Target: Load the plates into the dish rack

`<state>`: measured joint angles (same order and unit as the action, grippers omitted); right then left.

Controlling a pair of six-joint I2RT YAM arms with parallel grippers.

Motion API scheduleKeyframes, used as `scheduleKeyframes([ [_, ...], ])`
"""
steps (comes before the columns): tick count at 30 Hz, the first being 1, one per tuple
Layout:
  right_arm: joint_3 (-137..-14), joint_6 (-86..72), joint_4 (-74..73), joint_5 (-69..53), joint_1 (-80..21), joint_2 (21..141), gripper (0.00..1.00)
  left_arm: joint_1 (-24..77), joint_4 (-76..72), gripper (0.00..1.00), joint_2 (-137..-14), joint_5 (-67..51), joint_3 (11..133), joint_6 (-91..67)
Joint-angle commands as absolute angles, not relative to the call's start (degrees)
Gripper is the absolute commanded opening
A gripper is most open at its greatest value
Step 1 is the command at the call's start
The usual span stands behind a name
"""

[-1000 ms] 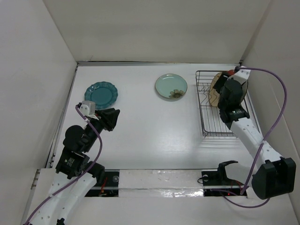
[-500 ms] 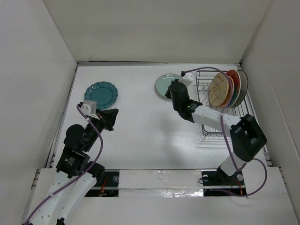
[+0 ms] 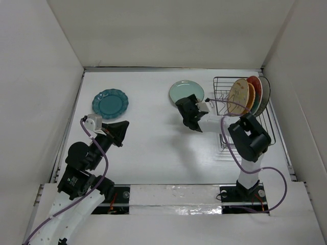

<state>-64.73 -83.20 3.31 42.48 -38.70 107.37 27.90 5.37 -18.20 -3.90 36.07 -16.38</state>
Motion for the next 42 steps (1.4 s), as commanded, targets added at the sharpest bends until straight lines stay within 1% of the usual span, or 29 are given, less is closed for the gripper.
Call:
scheduleKeyframes([
  [1,-65.30,-99.91,-2.18,46.76,-38.32,107.93,0.88,29.00,4.39,0.02,-16.96,-2.37,37.35,-16.52],
  [3,-68.01,-104.04,-8.40,46.49,-38.32,109.85,0.86,29.62,4.66,0.02,-16.35,-1.85,37.44,-16.44],
  [6,-69.34,-107.73,-12.46,46.15,-38.32,111.96,0.83,30.76,4.83,0.02,-15.91,-1.23,37.53,-16.44],
  [11,-70.84,-109.77,-13.09,43.33,-36.39,114.78,0.80,31.81,5.10,0.01,-15.21,-0.70,37.53,-16.44],
  [15,-74.69,-109.69,-15.72,42.55,-35.08,117.42,0.72,32.34,5.27,0.01,-14.85,-0.53,37.53,-16.44],
  [17,-75.06,-108.55,-14.16,41.49,-34.37,118.56,0.69,32.34,5.45,0.01,-14.85,-0.53,37.62,-16.35],
  [20,-76.28,-108.55,-13.54,39.73,-33.75,119.88,0.60,32.34,5.62,0.01,-14.85,-0.53,37.62,-16.43],
  [23,-77.43,-108.02,-13.45,38.85,-33.22,120.67,0.55,32.34,5.63,0.01,-14.85,1.23,37.71,-16.52],
  [24,-77.69,-107.58,-13.36,38.24,-32.70,121.02,0.49,32.34,5.63,0.01,-14.94,1.32,37.71,-16.35],
  [25,-77.78,-107.32,-13.19,37.97,-32.70,121.11,0.47,32.34,5.63,0.01,-14.94,1.32,37.71,-16.43],
  [26,-77.87,-107.14,-13.01,37.88,-32.70,121.20,0.42,32.34,5.63,0.01,-14.85,1.41,37.71,-16.44],
  [27,-77.87,-106.44,-12.49,37.71,-32.70,121.20,0.32,32.34,5.63,0.01,-14.94,1.41,37.71,-16.44],
  [29,-77.52,-105.91,-12.13,37.35,-32.70,121.11,0.28,32.34,5.71,0.01,-15.03,1.58,37.71,-16.43],
  [30,-77.35,-105.13,-11.61,37.44,-32.70,120.94,0.23,32.34,5.63,0.01,-15.12,1.67,37.71,-16.44],
  [32,-76.64,-104.07,-10.73,37.88,-33.31,120.15,0.17,32.34,5.63,0.01,-15.20,1.84,37.62,-16.44],
  [33,-76.03,-102.93,-10.29,37.97,-33.92,119.89,0.12,32.34,5.63,0.01,-15.21,1.93,37.62,-16.44],
  [36,-74.27,-99.42,-7.40,38.06,-35.33,118.31,0.07,32.34,5.63,0.01,-15.29,2.20,37.62,-16.44],
  [42,-68.30,-87.47,-0.81,37.27,-39.55,114.09,0.06,32.34,5.71,0.01,-15.29,2.46,37.53,-16.44],
])
